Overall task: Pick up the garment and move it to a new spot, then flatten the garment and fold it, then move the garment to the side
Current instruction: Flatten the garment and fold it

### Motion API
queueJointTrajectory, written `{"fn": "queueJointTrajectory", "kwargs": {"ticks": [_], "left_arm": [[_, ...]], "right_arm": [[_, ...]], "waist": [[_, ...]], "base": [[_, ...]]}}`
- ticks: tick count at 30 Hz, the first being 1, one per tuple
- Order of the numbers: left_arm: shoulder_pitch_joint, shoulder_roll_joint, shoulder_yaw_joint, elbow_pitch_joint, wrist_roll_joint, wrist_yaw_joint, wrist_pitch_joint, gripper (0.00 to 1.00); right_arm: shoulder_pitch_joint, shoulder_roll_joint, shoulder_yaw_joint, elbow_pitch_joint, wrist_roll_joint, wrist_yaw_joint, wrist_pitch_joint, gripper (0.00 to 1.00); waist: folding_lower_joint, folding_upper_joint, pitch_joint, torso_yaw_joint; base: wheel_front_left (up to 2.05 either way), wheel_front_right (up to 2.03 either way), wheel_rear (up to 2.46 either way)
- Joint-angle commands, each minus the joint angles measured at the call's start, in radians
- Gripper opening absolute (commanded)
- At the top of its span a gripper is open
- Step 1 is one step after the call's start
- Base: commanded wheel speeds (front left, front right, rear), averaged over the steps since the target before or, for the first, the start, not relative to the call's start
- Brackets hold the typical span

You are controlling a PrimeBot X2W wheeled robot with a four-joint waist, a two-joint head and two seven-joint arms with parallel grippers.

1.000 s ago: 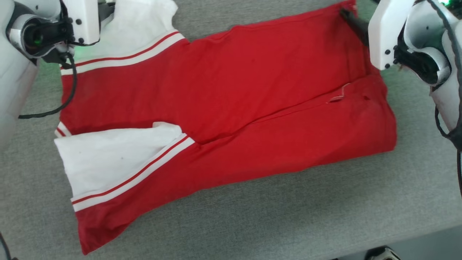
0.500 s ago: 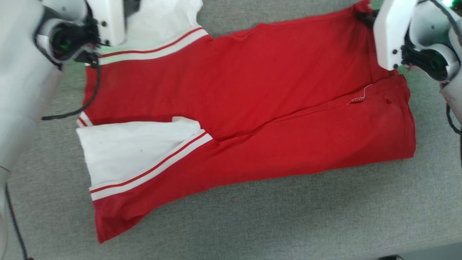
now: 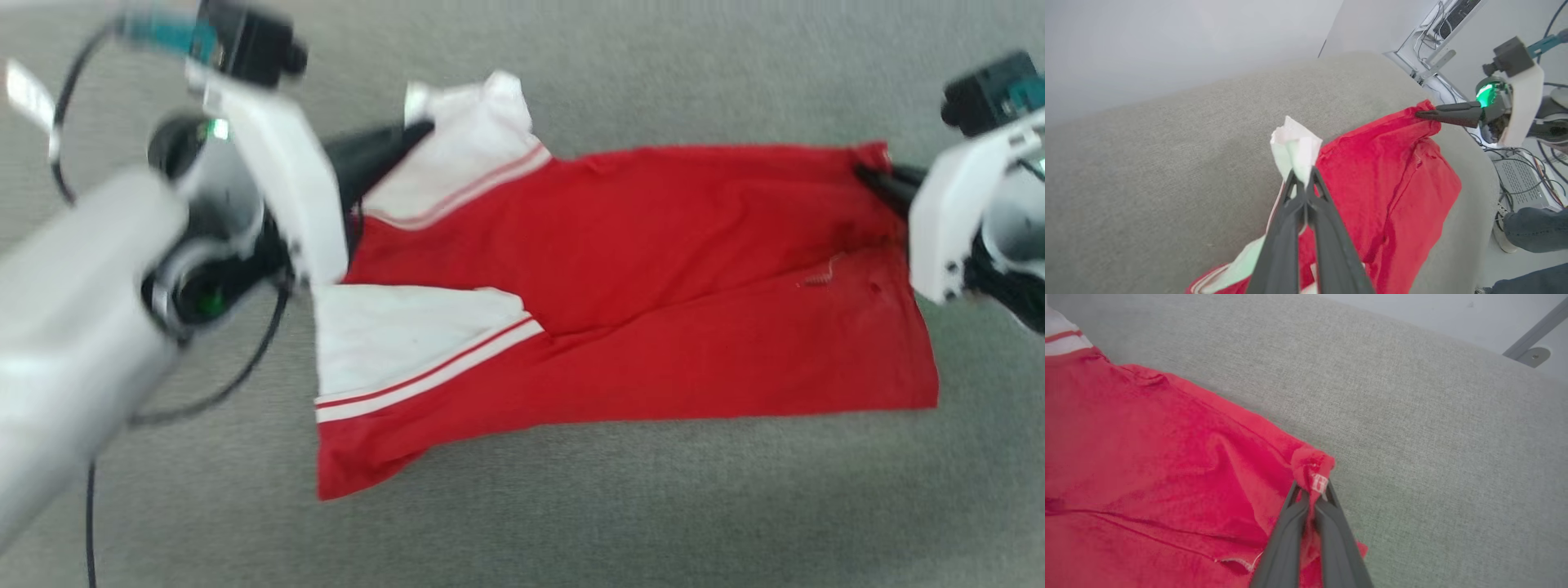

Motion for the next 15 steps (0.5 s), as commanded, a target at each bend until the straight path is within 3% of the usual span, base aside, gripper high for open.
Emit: {"fn": "queueJointTrajectory", "kwargs": {"ticks": [1, 9, 15], "left_arm": [[0.05, 0.026, -0.006, -0.036, -0.012, -0.002, -0.036, 0.0], [0.344, 0.131, -0.02, -0.192, -0.042, -0.001, -0.292, 0.0], [0.52, 0.113, -0.041, -0.188, -0.069, 0.003, -0.424, 0.0]], "right_arm": [[0.04, -0.02, -0.011, -0.021, 0.005, -0.001, -0.008, 0.0], [0.281, -0.12, -0.108, -0.154, 0.024, -0.001, 0.006, 0.0], [0.453, -0.139, -0.216, -0.201, 0.035, -0.001, 0.013, 0.0]], "waist": [[0.0, 0.0, -0.066, 0.054], [0.0, 0.0, -0.142, 0.093], [0.0, 0.0, -0.135, 0.105]], "base": [[0.0, 0.0, 0.0], [0.0, 0.0, 0.0], [0.0, 0.0, 0.0]]}}
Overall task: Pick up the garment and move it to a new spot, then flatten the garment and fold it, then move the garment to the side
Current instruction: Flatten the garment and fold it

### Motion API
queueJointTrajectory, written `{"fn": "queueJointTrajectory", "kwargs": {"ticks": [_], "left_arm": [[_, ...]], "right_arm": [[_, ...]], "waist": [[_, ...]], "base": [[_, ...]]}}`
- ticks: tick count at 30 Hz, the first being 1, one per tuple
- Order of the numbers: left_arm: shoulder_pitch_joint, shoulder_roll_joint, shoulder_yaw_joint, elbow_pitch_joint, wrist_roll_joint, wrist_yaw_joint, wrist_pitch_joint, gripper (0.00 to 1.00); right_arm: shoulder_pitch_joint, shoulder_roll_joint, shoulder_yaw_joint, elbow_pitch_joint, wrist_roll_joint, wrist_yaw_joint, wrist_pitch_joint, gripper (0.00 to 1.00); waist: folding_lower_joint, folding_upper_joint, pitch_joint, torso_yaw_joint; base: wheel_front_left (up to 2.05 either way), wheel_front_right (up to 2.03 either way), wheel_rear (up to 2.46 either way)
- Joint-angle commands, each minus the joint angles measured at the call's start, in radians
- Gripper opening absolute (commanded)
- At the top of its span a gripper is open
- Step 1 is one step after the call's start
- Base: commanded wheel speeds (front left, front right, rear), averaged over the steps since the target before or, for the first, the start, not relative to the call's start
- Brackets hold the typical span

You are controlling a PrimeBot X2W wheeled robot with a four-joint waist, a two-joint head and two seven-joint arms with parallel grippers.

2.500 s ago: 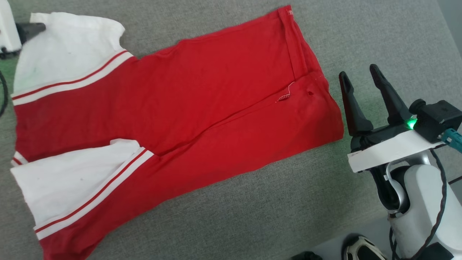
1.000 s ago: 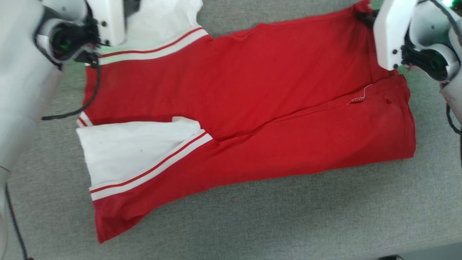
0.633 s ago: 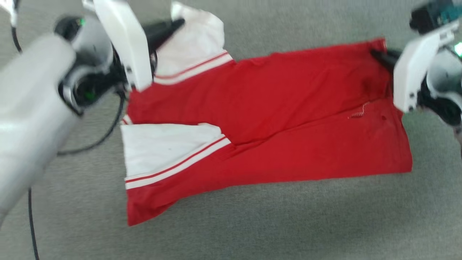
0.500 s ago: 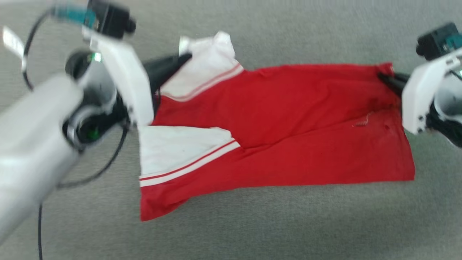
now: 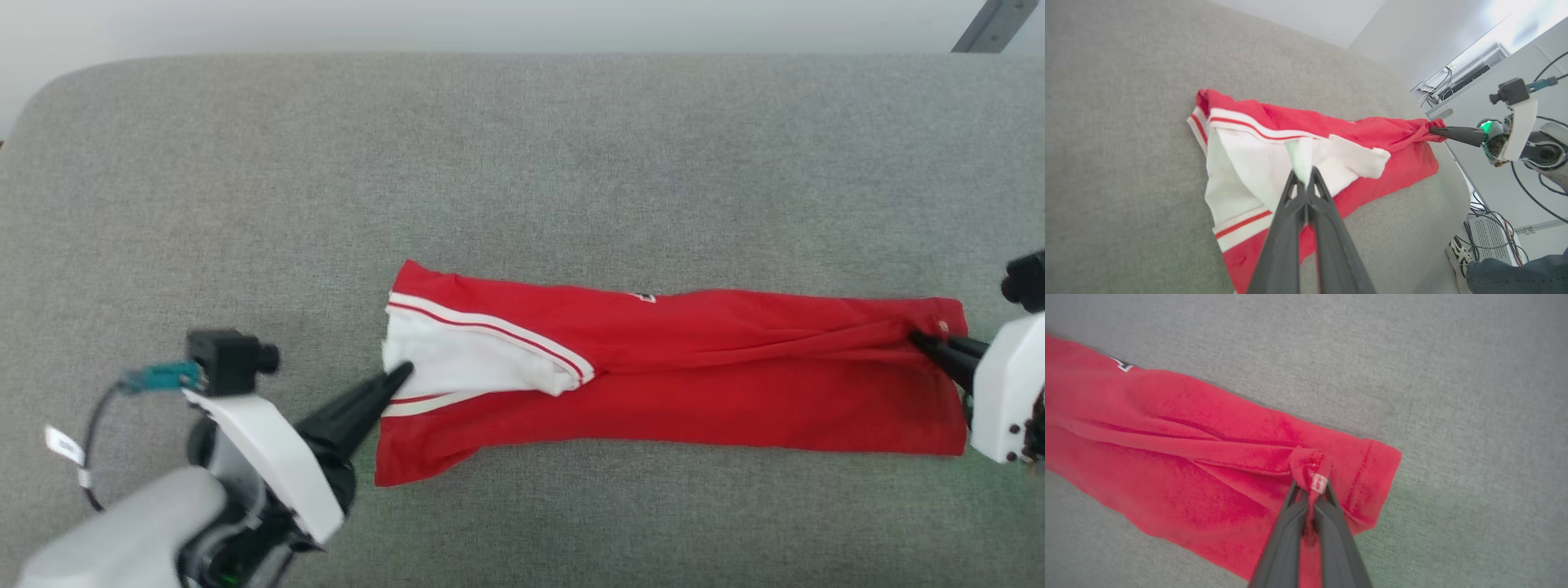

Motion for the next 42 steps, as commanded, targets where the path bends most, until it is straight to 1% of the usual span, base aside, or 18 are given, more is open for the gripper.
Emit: {"fn": "queueJointTrajectory", "kwargs": {"ticks": [1, 3, 5, 7, 12, 13, 14, 15, 16, 17, 18, 19, 20, 25, 26, 29, 35, 42], "left_arm": [[0.019, -0.026, -0.003, 0.014, 0.003, -0.001, -0.018, 0.0], [0.034, -0.04, -0.016, 0.057, 0.032, 0.004, -0.031, 0.0], [0.037, -0.086, -0.015, 0.108, 0.042, 0.003, -0.04, 0.0], [0.024, -0.121, -0.026, 0.161, 0.06, 0.001, -0.043, 0.0], [0.004, -0.191, -0.016, 0.265, 0.048, -0.004, -0.052, 0.0], [0.004, -0.2, -0.019, 0.28, 0.054, -0.004, -0.054, 0.0], [0.003, -0.203, -0.021, 0.293, 0.061, -0.005, -0.055, 0.0], [0.003, -0.206, -0.022, 0.304, 0.064, -0.005, -0.058, 0.0], [0.007, -0.211, -0.019, 0.309, 0.065, -0.005, -0.06, 0.27], [0.013, -0.214, -0.008, 0.31, 0.066, -0.006, -0.065, 0.46], [0.022, -0.217, 0.004, 0.306, 0.062, -0.006, -0.066, 0.76], [0.035, -0.217, 0.017, 0.303, 0.059, -0.006, -0.069, 0.92], [0.046, -0.215, 0.03, 0.304, 0.065, -0.006, -0.071, 1.0], [0.111, -0.24, 0.164, 0.309, 0.139, -0.005, -0.073, 1.0], [0.111, -0.24, 0.164, 0.309, 0.139, -0.005, -0.073, 1.0], [0.181, -0.271, 0.305, 0.302, 0.202, 0.004, -0.074, 1.0], [0.321, -0.391, 0.574, 0.321, 0.383, 0.016, -0.073, 1.0], [0.41, -0.499, 0.805, 0.302, 0.635, 0.003, -0.073, 1.0]], "right_arm": [[0.027, 0.002, -0.024, 0.0, -0.014, -0.001, -0.001, 0.0], [0.047, 0.011, -0.05, 0.006, -0.05, -0.001, -0.006, 0.0], [0.052, 0.018, -0.072, 0.023, -0.1, -0.001, -0.015, 0.0], [0.056, 0.057, -0.093, 0.039, -0.114, -0.001, -0.012, 0.0], [0.057, 0.103, -0.117, 0.053, -0.165, -0.001, -0.003, 0.0], [0.059, 0.111, -0.123, 0.052, -0.17, -0.001, -0.003, 0.04], [0.062, 0.117, -0.129, 0.048, -0.172, -0.001, -0.005, 0.2], [0.064, 0.121, -0.137, 0.043, -0.178, -0.001, -0.012, 0.49], [0.066, 0.124, -0.148, 0.038, -0.182, -0.001, -0.015, 0.93], [0.071, 0.125, -0.155, 0.032, -0.184, -0.001, -0.018, 1.0], [0.077, 0.124, -0.166, 0.024, -0.186, -0.001, -0.022, 1.0], [0.085, 0.121, -0.182, 0.017, -0.186, -0.001, -0.023, 1.0], [0.097, 0.117, -0.196, 0.009, -0.183, -0.001, -0.021, 1.0], [0.171, 0.098, -0.296, -0.028, -0.154, -0.001, 0.024, 1.0], [0.171, 0.098, -0.296, -0.028, -0.154, -0.001, 0.024, 1.0], [0.213, 0.112, -0.35, -0.022, -0.136, -0.001, 0.064, 1.0], [0.242, 0.175, -0.419, 0.082, -0.11, -0.001, 0.107, 1.0], [0.227, 0.221, -0.416, 0.163, -0.111, -0.001, 0.151, 1.0]], "waist": [[0.0, -0.0001, 0.008, 0.003], [0.0, -0.0001, 0.018, 0.006], [0.0, -0.0001, 0.027, 0.008], [0.0, -0.0001, 0.036, 0.01], [0.0, -0.0001, 0.055, 0.003], [0.0, -0.0001, 0.056, 0.001], [0.0, -0.0001, 0.057, -0.001], [0.0, -0.0001, 0.058, -0.002], [0.0, -0.0001, 0.057, -0.003], [0.0, -0.0001, 0.056, -0.004], [0.0, -0.0001, 0.053, -0.003], [0.0, -0.0001, 0.05, -0.001], [0.0, -0.0001, 0.046, 0.002], [0.0, -0.0001, 0.021, 0.027], [0.0, -0.0001, 0.021, 0.027], [0.0, -0.0001, 0.006, 0.043], [0.0, -0.0001, -0.014, 0.084], [0.0, -0.0001, -0.02, 0.113]], "base": [[0.0, 0.0, 0.0], [0.0, 0.0, 0.0], [0.0, 0.0, 0.0], [0.0, 0.0, 0.0], [0.0, 0.0, 0.0], [0.0, 0.0, 0.0], [0.0, 0.0, 0.0], [0.0, 0.0, 0.0], [0.0, 0.0, 0.0], [0.0, 0.0, 0.0], [0.0, 0.0, 0.0], [0.0, 0.0, 0.0], [0.0, 0.0, 0.0], [0.0, 0.0, 0.0], [0.0, 0.0, 0.0], [0.0, 0.0, 0.0], [0.0, 0.0, 0.0], [0.0, 0.0, 0.0]]}}
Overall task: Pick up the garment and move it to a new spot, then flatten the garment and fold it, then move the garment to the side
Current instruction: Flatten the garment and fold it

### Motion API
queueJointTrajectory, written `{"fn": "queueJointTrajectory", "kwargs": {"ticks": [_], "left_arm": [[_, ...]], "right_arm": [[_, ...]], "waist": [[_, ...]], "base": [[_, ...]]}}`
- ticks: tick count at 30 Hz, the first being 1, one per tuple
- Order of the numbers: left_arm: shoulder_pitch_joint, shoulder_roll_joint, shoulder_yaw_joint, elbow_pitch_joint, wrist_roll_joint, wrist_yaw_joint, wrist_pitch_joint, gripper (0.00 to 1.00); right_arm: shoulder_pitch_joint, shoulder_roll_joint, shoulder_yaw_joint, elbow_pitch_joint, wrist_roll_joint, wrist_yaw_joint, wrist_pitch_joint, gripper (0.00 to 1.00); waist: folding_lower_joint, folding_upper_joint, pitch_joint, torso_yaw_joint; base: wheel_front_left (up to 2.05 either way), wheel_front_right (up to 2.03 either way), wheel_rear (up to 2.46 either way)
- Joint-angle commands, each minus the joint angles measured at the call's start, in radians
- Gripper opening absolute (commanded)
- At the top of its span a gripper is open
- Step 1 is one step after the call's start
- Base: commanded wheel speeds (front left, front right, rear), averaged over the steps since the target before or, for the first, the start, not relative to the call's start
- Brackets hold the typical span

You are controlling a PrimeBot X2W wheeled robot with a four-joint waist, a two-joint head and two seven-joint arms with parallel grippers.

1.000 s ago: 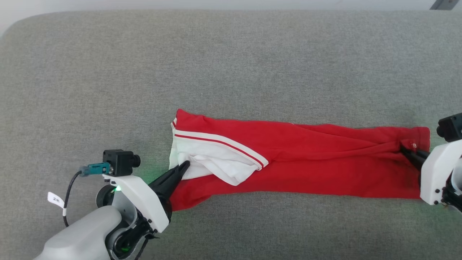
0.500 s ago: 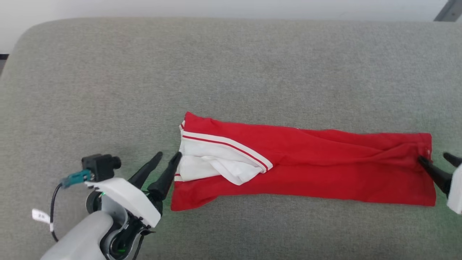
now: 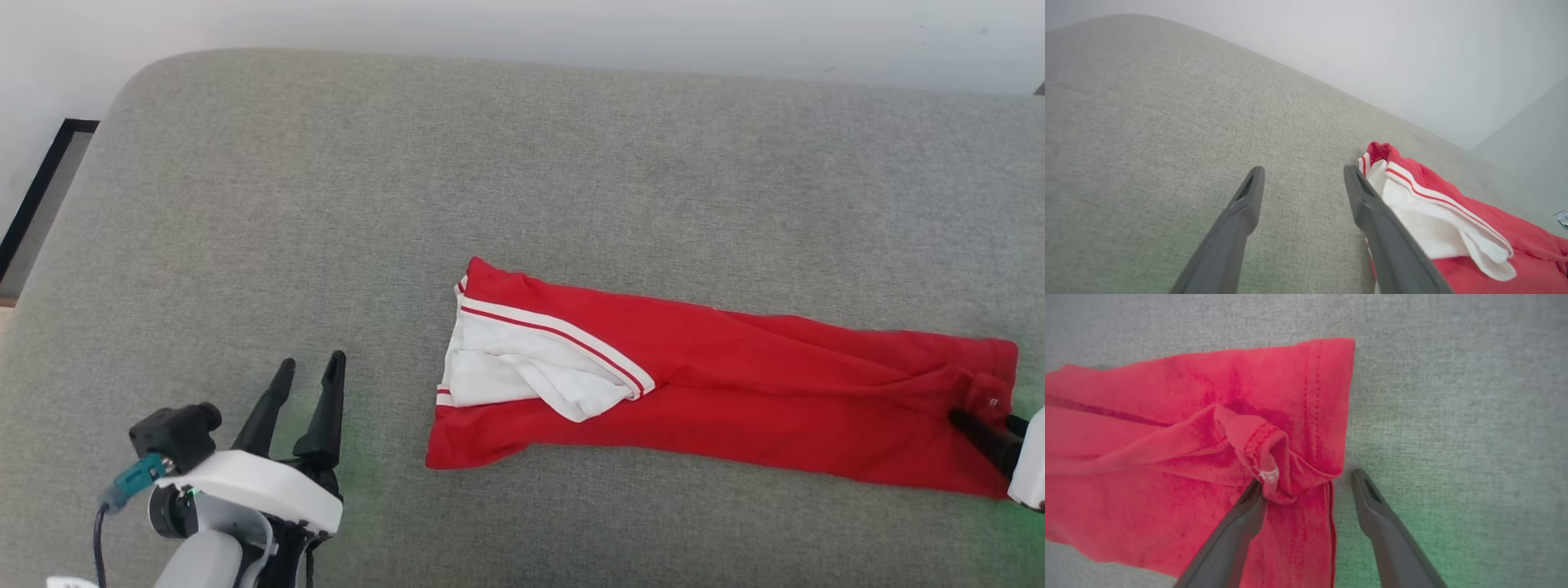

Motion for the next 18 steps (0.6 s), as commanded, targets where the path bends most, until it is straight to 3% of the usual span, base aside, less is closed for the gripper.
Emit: {"fn": "queueJointTrajectory", "kwargs": {"ticks": [1, 5, 6, 7, 9, 18], "left_arm": [[0.019, -0.016, 0.028, -0.009, 0.029, -0.002, -0.005, 1.0], [0.06, -0.055, 0.122, -0.064, 0.248, -0.006, -0.005, 1.0], [0.074, -0.073, 0.142, -0.073, 0.293, -0.007, -0.005, 1.0], [0.098, -0.095, 0.178, -0.095, 0.387, -0.007, -0.005, 1.0], [0.118, -0.114, 0.202, -0.112, 0.467, -0.006, -0.005, 1.0], [0.184, -0.189, 0.31, -0.224, 0.667, -0.008, -0.005, 1.0]], "right_arm": [[0.005, 0.031, 0.02, 0.019, -0.002, 0.0, 0.02, 1.0], [-0.001, 0.042, 0.044, 0.035, 0.005, 0.0, 0.05, 1.0], [-0.003, 0.045, 0.048, 0.038, 0.006, 0.0, 0.057, 0.95], [-0.005, 0.049, 0.053, 0.053, 0.005, 0.0, 0.075, 0.36], [-0.008, 0.054, 0.06, 0.064, 0.011, 0.0, 0.099, 0.0], [-0.02, 0.035, 0.048, 0.063, 0.015, 0.0, 0.104, 0.0]], "waist": [[0.0, 0.0, -0.001, 0.004], [0.0, 0.0, -0.003, 0.009], [0.0, 0.0, -0.004, 0.009], [0.0, 0.0, -0.006, 0.009], [0.0, 0.0, -0.009, 0.009], [0.0, 0.0, -0.015, 0.003]], "base": [[0.0, 0.0, 0.0], [0.0, 0.0, 0.0], [0.0, 0.0, 0.0], [0.0, 0.0, 0.0], [0.0, 0.0, 0.0], [0.0, 0.0, 0.0]]}}
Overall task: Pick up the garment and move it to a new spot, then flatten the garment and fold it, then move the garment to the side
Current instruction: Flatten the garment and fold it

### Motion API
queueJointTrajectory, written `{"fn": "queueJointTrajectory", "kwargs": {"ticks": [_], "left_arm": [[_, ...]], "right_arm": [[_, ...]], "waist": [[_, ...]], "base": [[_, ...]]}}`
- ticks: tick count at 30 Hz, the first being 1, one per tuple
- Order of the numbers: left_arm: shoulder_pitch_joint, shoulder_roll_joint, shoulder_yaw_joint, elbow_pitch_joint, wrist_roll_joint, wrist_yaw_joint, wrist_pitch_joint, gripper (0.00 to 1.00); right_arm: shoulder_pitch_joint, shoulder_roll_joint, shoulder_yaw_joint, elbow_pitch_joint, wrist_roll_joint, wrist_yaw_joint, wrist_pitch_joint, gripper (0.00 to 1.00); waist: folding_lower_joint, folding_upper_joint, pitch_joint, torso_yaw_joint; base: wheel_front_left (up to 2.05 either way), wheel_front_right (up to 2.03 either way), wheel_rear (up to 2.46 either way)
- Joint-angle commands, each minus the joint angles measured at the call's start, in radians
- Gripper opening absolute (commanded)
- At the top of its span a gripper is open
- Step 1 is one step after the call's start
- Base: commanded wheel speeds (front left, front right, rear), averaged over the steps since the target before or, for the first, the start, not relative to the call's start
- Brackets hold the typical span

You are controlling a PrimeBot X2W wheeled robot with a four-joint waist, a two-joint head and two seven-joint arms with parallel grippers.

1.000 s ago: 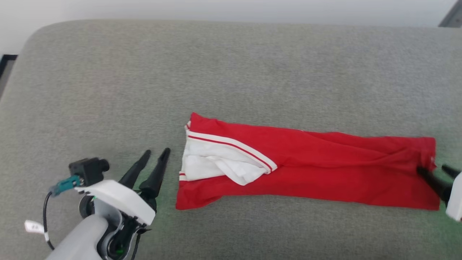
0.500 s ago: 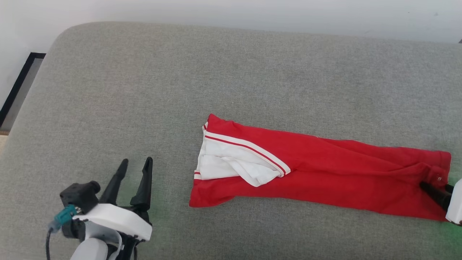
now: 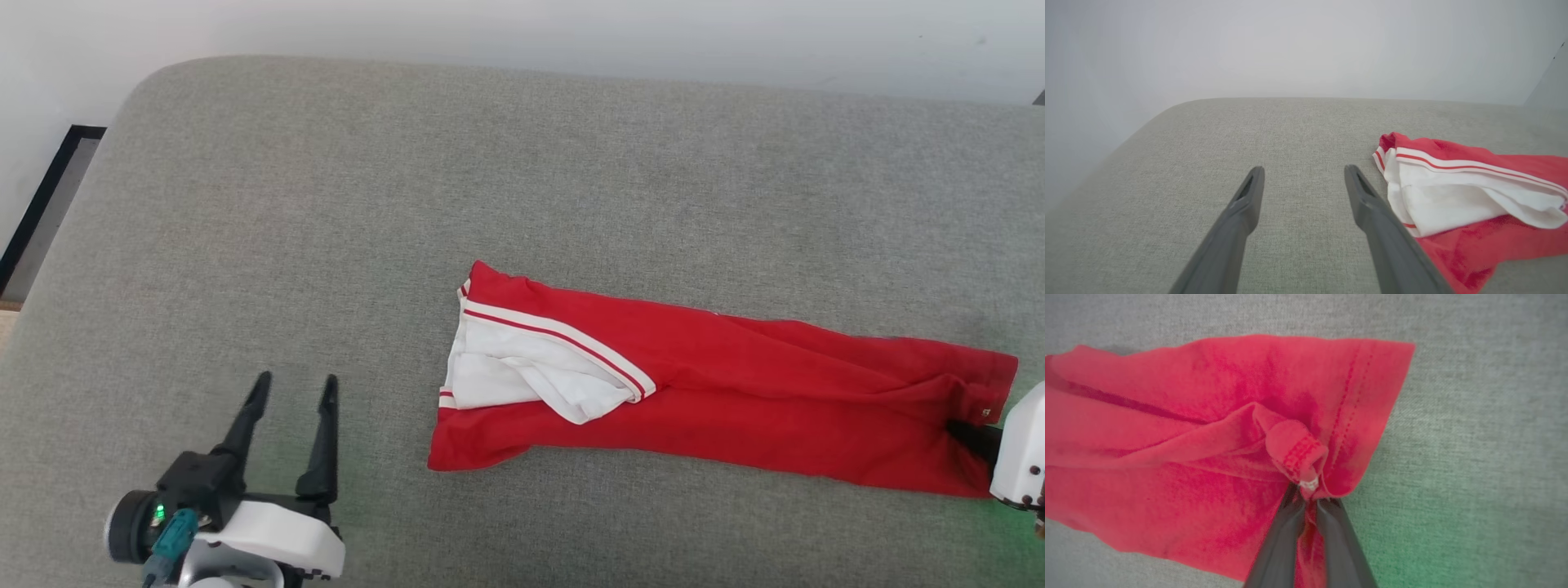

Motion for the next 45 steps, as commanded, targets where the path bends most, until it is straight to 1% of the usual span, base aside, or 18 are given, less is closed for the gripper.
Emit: {"fn": "queueJointTrajectory", "kwargs": {"ticks": [1, 5, 10, 16, 19, 23, 25, 28, 34, 40, 43, 45], "left_arm": [[0.013, -0.007, 0.011, -0.01, 0.018, -0.003, -0.005, 1.0], [0.02, -0.02, 0.017, -0.036, 0.025, -0.003, -0.005, 1.0], [0.013, -0.014, -0.004, -0.063, 0.016, -0.003, -0.005, 1.0], [-0.012, 0.015, -0.059, -0.066, -0.035, -0.002, -0.005, 1.0], [-0.031, 0.029, -0.076, -0.064, -0.059, -0.002, -0.005, 1.0], [-0.051, 0.049, -0.104, -0.076, -0.079, -0.002, -0.005, 1.0], [-0.064, 0.065, -0.115, -0.076, -0.073, -0.002, -0.005, 1.0], [-0.081, 0.07, -0.125, -0.083, -0.077, -0.002, -0.005, 1.0], [-0.106, 0.097, -0.13, -0.082, -0.054, -0.002, -0.005, 1.0], [-0.122, 0.095, -0.133, -0.076, -0.035, -0.002, -0.005, 1.0], [-0.123, 0.092, -0.135, -0.067, -0.039, -0.002, -0.005, 1.0], [-0.119, 0.089, -0.136, -0.062, -0.041, -0.002, -0.005, 1.0]], "right_arm": [[0.023, 0.015, 0.011, 0.016, 0.005, 0.0, 0.007, 0.0], [0.016, -0.002, -0.013, 0.01, 0.013, -0.001, 0.006, 0.0], [-0.001, -0.026, -0.046, 0.005, 0.017, -0.002, 0.006, 0.0], [-0.019, -0.058, -0.099, 0.017, 0.034, -0.001, 0.013, 0.0], [-0.018, -0.091, -0.131, 0.027, 0.043, -0.001, 0.018, 0.0], [-0.034, -0.132, -0.19, 0.06, 0.04, -0.001, -0.006, 0.0], [-0.041, -0.148, -0.215, 0.08, 0.034, -0.001, -0.018, 0.0], [-0.056, -0.176, -0.256, 0.109, 0.032, -0.001, -0.044, 0.0], [-0.076, -0.211, -0.316, 0.15, 0.044, -0.001, -0.086, 0.0], [-0.097, -0.228, -0.373, 0.199, 0.057, 0.0, -0.122, 0.0], [-0.105, -0.201, -0.372, 0.172, 0.092, 0.0, -0.112, 0.0], [-0.093, -0.191, -0.354, 0.134, 0.114, 0.0, -0.095, 0.0]], "waist": [[0.0, -0.0001, -0.001, -0.002], [0.0, -0.0001, 0.0, -0.014], [0.0, -0.0001, 0.01, -0.036], [0.0, -0.0001, 0.028, -0.077], [0.0, -0.0001, 0.035, -0.098], [0.0, -0.0001, 0.051, -0.128], [0.0, -0.0001, 0.062, -0.141], [0.0, -0.0001, 0.08, -0.16], [0.0, -0.0001, 0.108, -0.191], [0.0, -0.0001, 0.119, -0.205], [0.0, -0.0001, 0.114, -0.208], [0.0, -0.0001, 0.108, -0.208]], "base": [[0.0, 0.0, 0.0], [0.0, 0.0, 0.0], [0.0, 0.0, 0.0], [0.0, 0.0, 0.0], [0.0, 0.0, 0.0], [0.0, 0.0, 0.0], [0.0, 0.0, 0.0], [0.0, 0.0, 0.0], [0.0, 0.0, 0.0], [0.0, 0.0, 0.0], [0.0, 0.0, 0.0], [0.0, 0.0, 0.0]]}}
